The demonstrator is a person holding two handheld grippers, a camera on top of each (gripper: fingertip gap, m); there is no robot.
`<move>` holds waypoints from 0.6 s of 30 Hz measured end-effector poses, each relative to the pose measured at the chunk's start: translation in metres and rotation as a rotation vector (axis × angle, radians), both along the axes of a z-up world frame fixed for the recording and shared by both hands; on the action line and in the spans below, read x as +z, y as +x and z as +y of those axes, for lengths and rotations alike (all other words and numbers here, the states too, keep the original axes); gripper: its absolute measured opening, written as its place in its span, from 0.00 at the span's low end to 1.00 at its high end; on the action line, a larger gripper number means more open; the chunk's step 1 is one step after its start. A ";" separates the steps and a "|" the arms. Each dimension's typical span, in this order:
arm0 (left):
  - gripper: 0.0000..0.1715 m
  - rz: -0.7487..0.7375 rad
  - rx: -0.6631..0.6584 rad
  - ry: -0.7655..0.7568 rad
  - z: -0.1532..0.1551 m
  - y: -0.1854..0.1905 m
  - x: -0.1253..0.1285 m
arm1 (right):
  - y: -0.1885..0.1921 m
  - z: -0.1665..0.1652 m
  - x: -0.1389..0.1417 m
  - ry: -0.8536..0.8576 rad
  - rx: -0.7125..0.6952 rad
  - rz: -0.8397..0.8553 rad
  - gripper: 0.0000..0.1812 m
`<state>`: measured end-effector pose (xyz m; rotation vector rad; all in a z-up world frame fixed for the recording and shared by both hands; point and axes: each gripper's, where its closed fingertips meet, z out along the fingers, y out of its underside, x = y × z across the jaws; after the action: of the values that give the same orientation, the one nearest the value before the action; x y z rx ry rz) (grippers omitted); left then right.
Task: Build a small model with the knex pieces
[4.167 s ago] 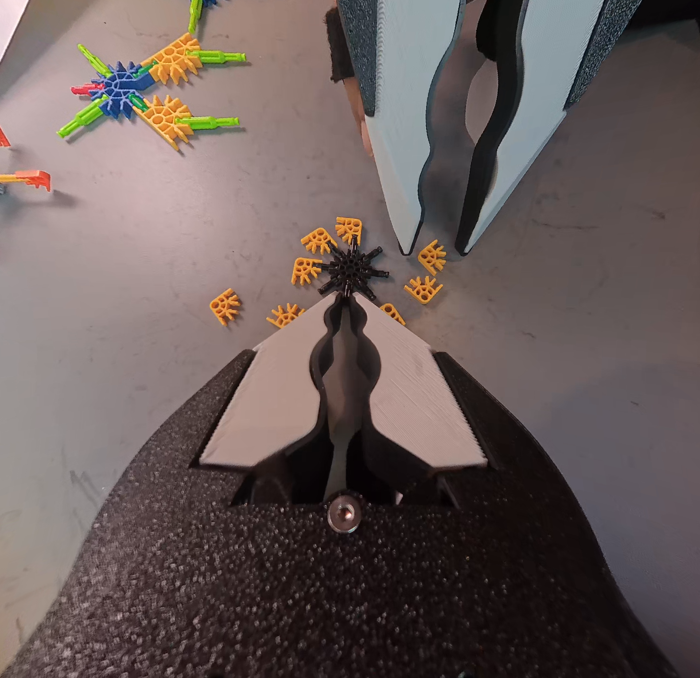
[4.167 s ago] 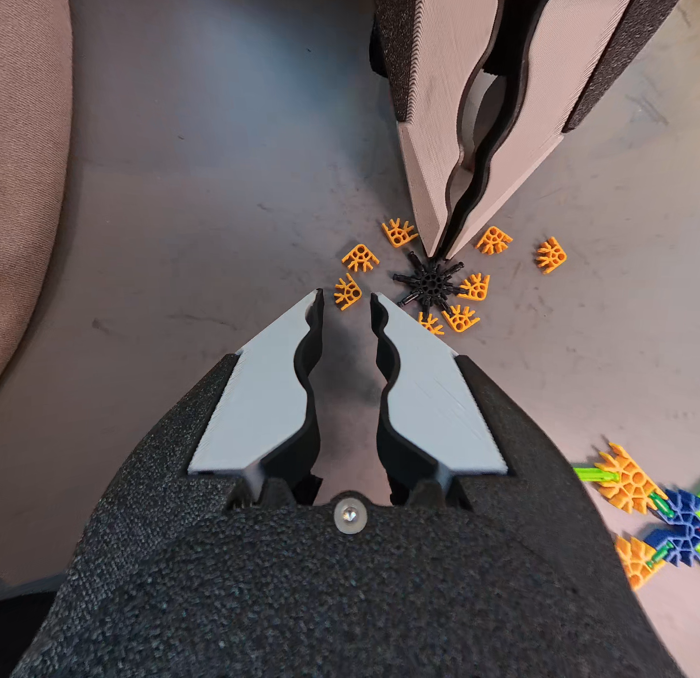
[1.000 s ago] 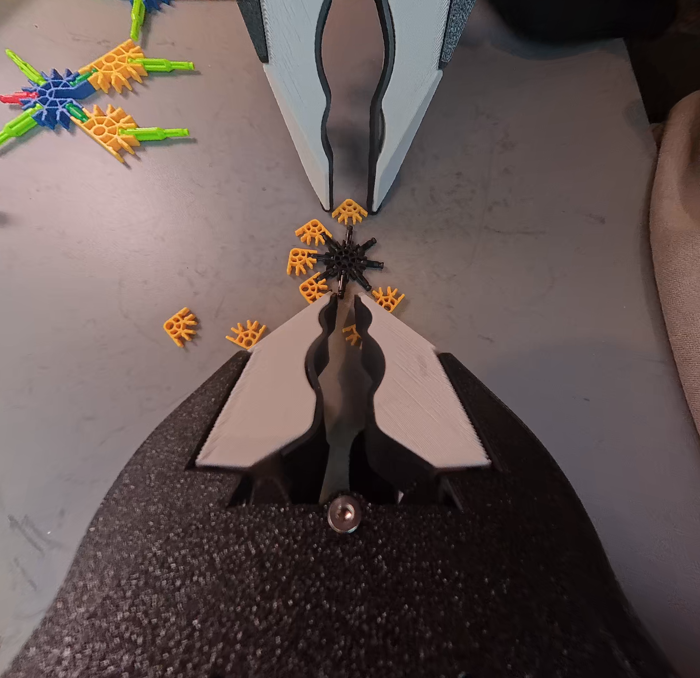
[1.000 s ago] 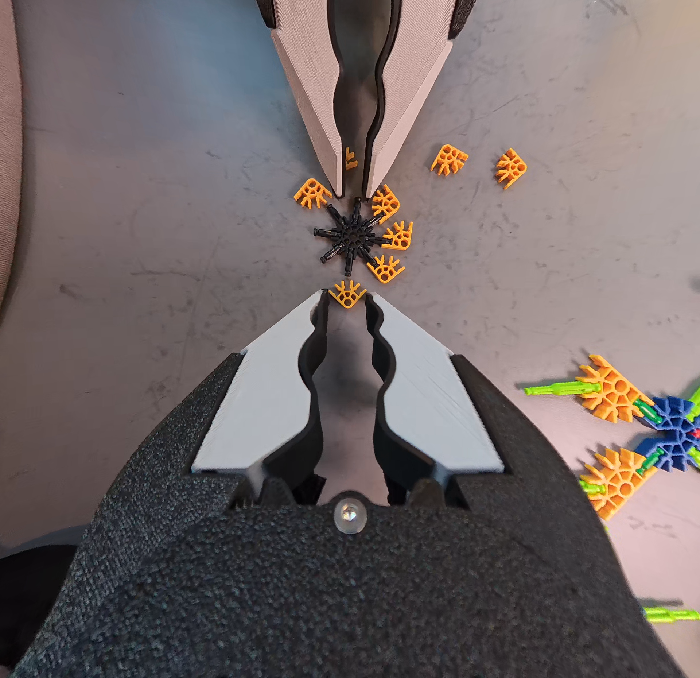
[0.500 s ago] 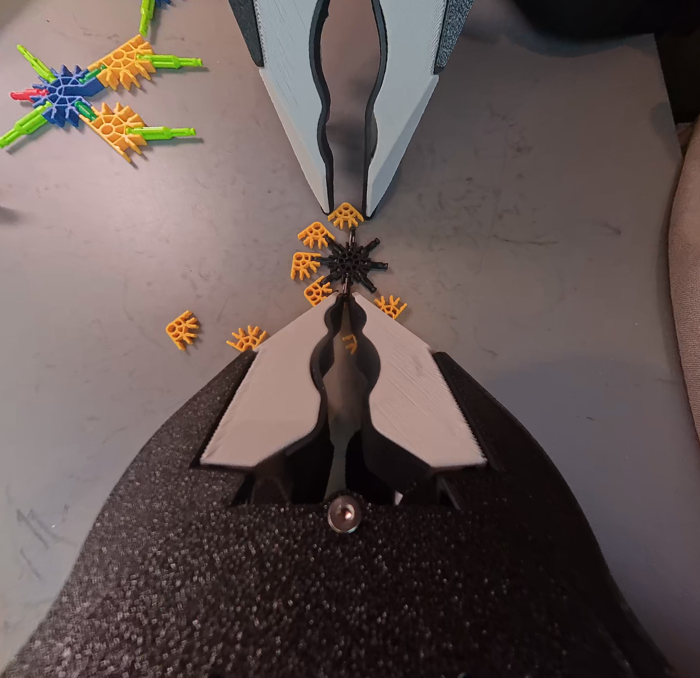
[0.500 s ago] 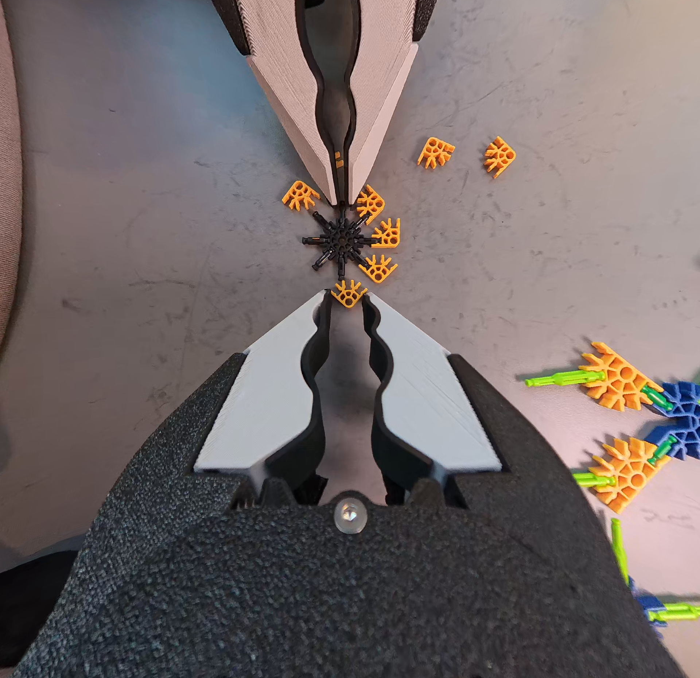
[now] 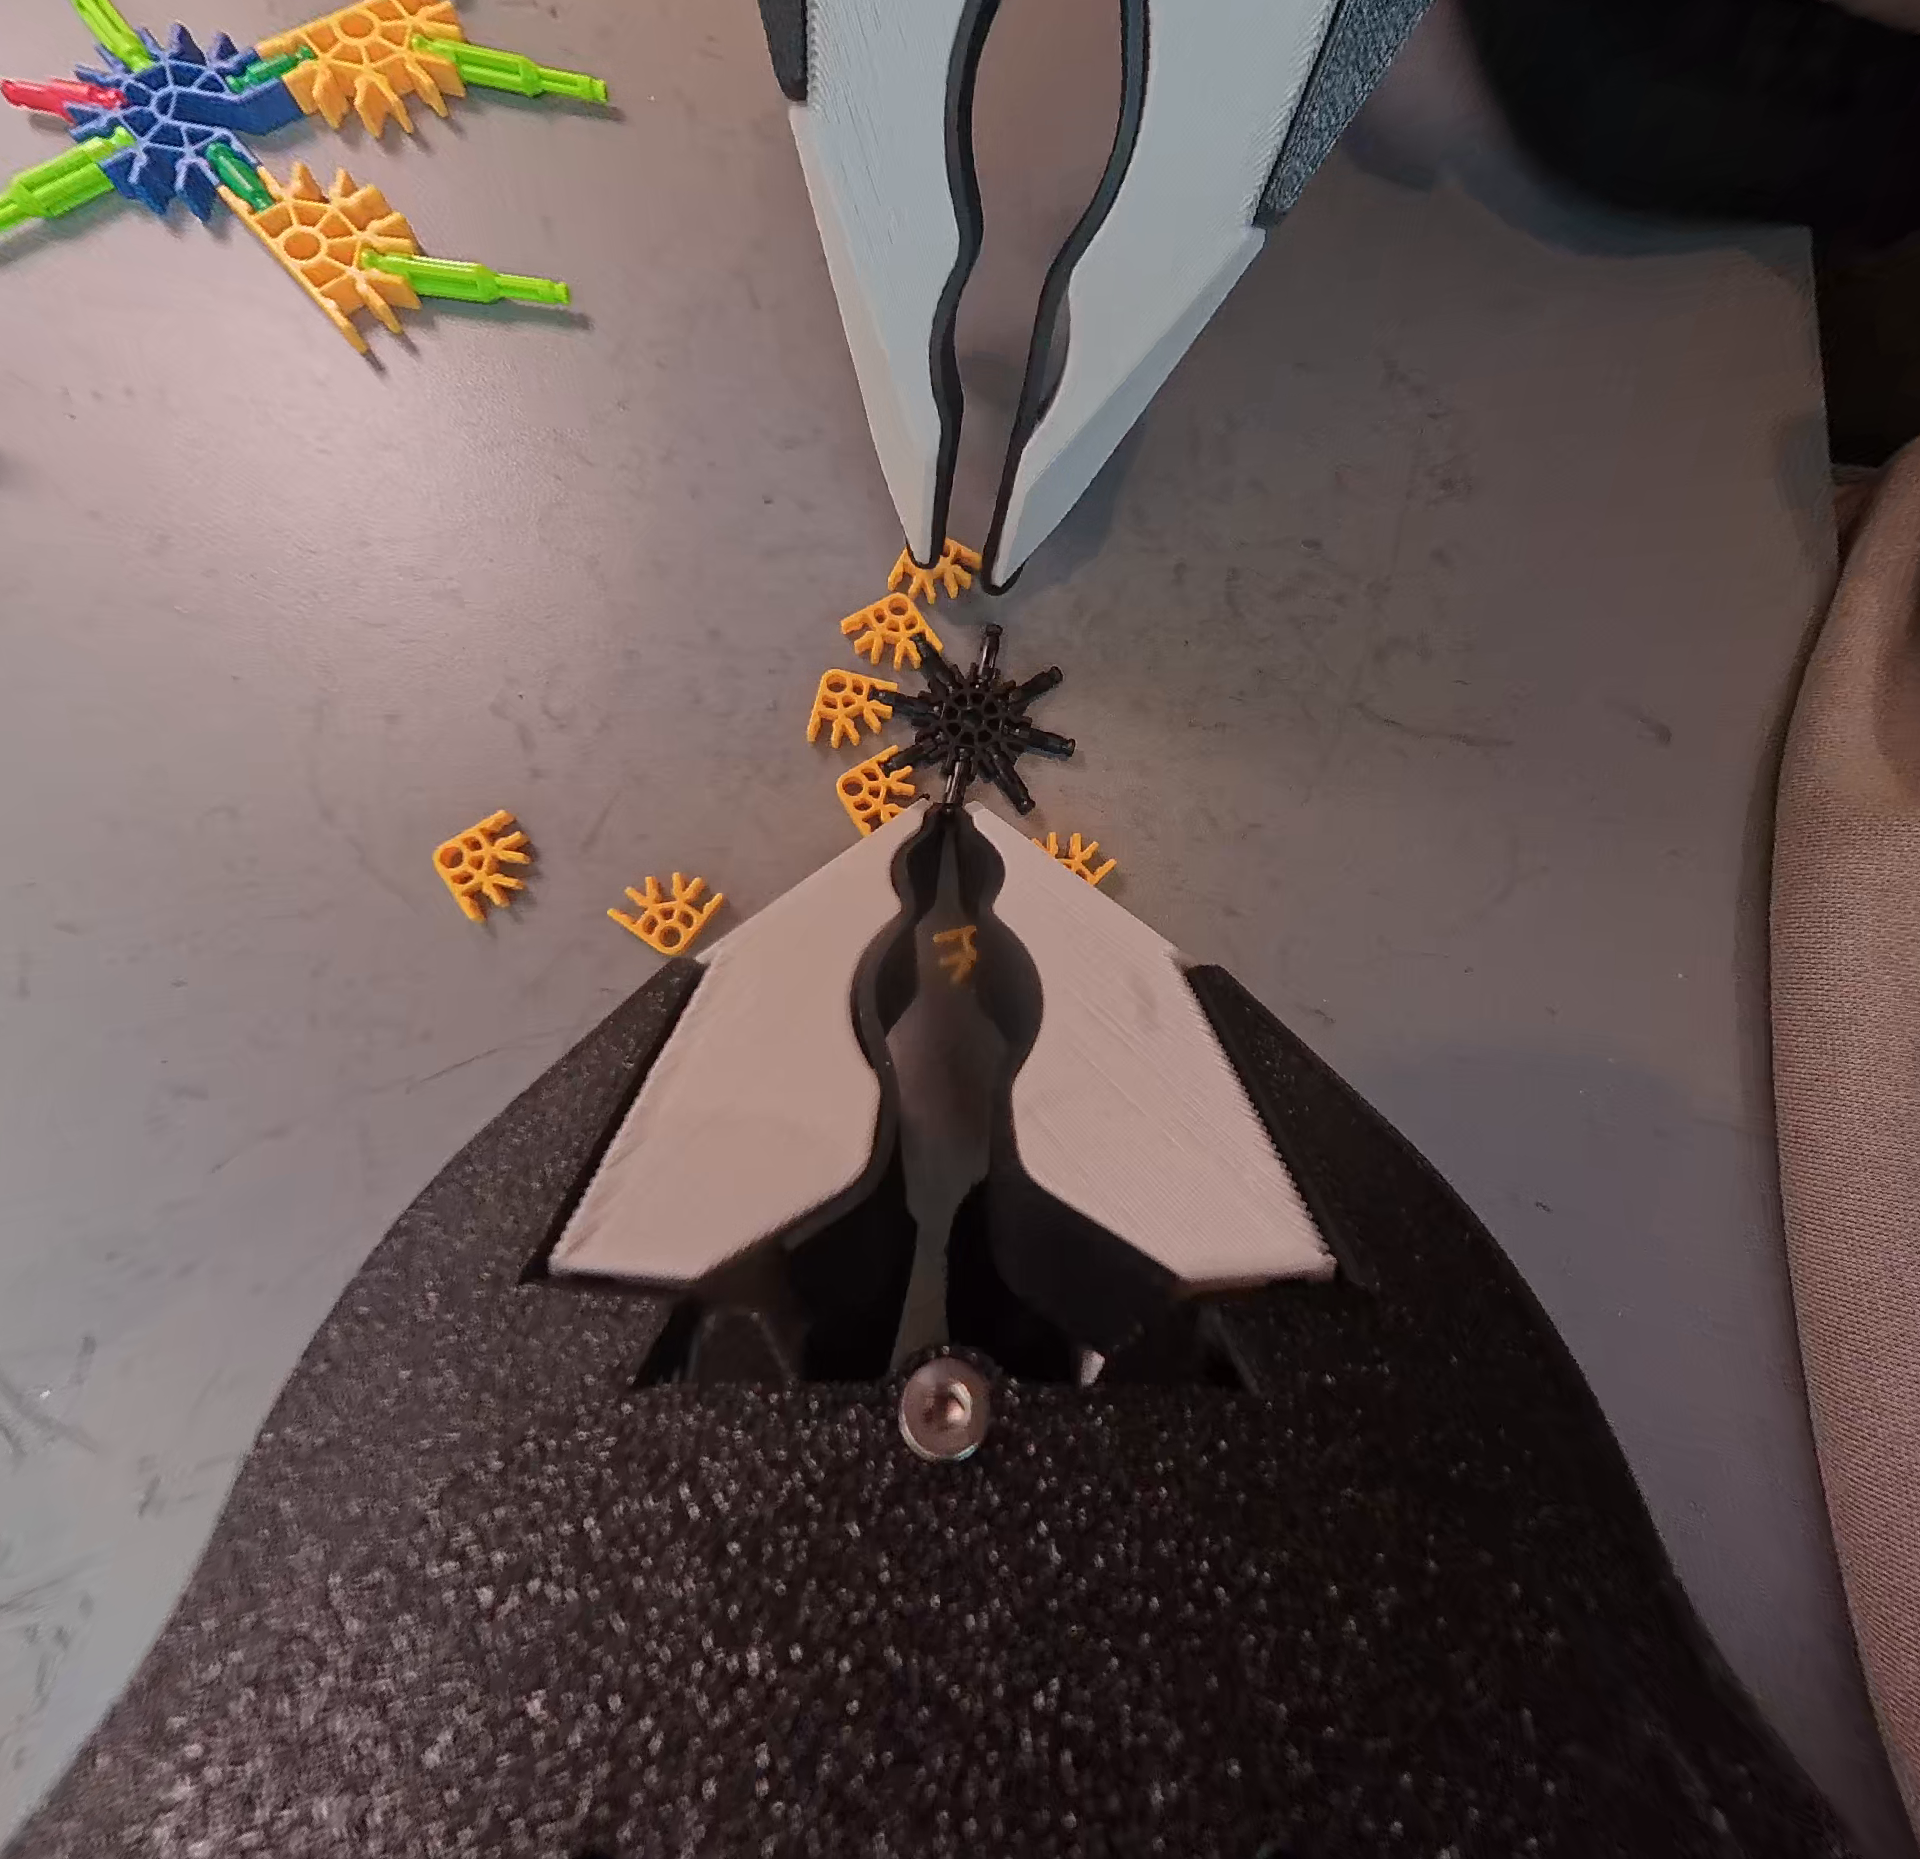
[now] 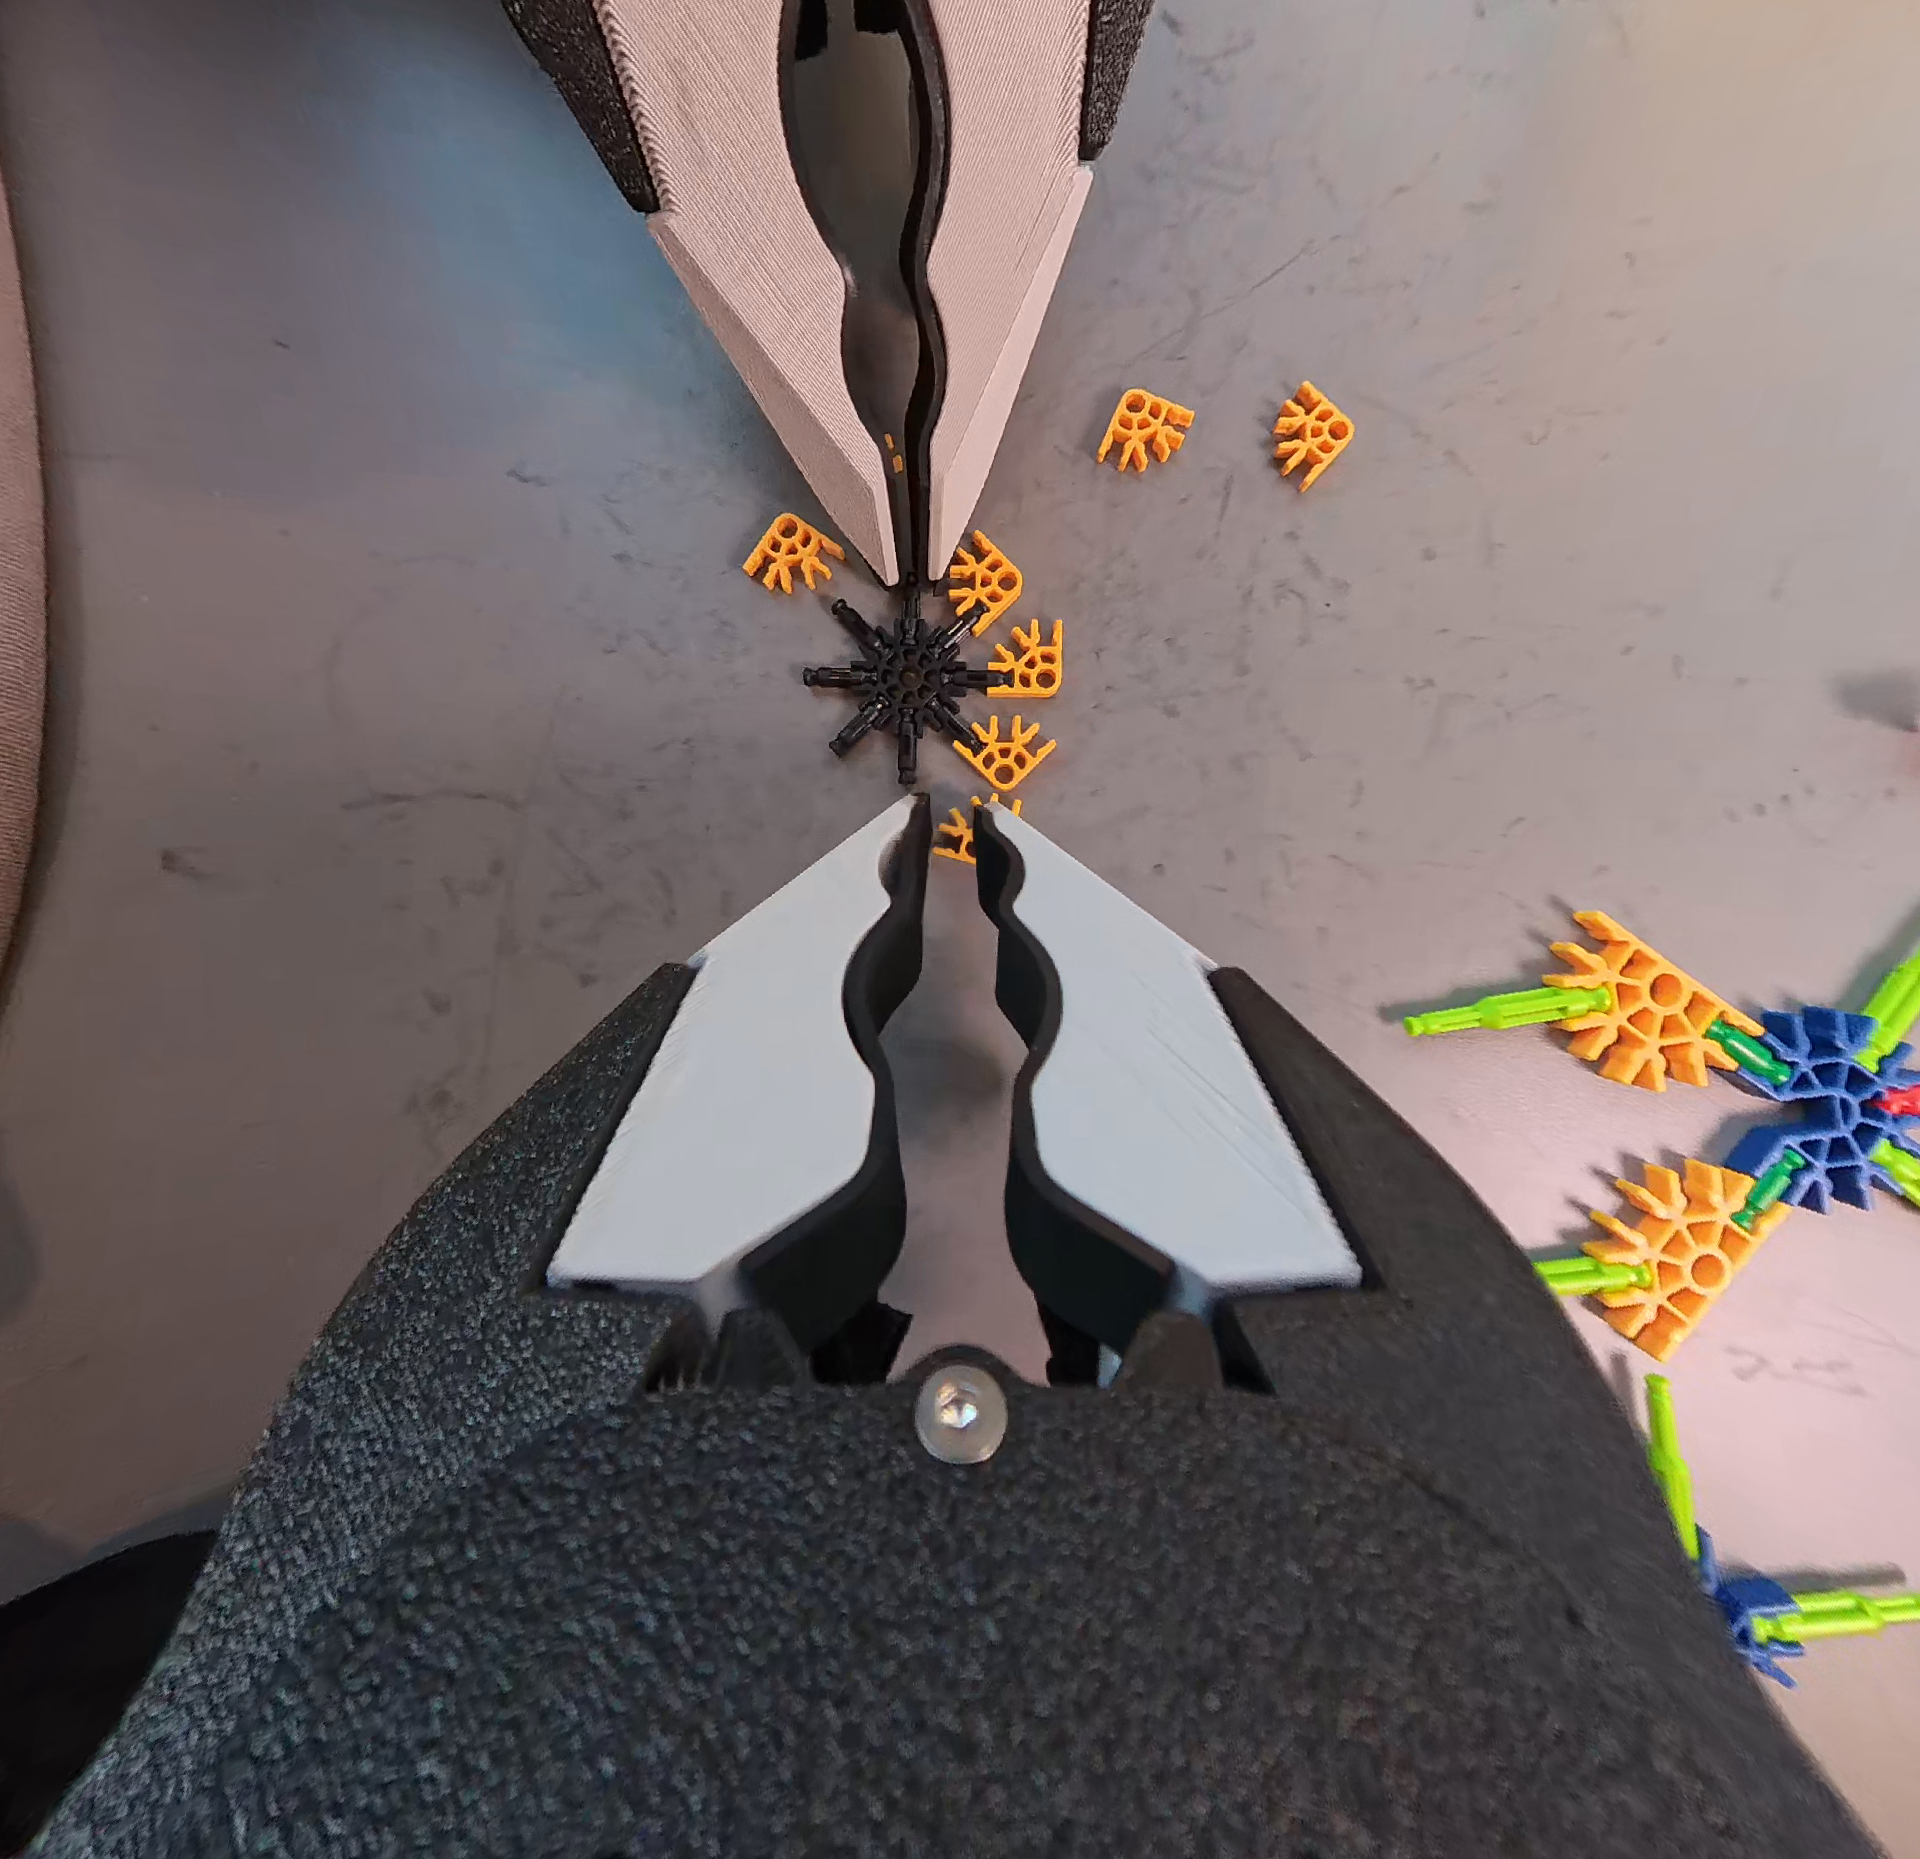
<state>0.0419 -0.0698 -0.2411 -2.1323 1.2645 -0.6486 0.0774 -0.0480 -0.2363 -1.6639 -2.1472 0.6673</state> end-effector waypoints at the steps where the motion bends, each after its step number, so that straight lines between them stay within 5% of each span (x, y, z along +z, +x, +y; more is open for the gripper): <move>1: 0.01 0.002 -0.001 0.000 0.000 0.000 0.000 | 0.001 0.000 0.002 0.002 0.009 0.007 0.05; 5: 0.02 0.006 -0.028 -0.014 -0.005 -0.003 0.000 | 0.007 0.006 0.000 0.005 0.011 0.001 0.12; 18: 0.02 0.013 -0.075 0.030 -0.007 -0.009 0.004 | 0.008 -0.004 0.000 -0.013 0.059 -0.001 0.11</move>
<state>0.0329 -0.0765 -0.2374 -2.0758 1.3586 -0.6442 0.0858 -0.0520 -0.2361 -1.6132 -2.2054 0.6991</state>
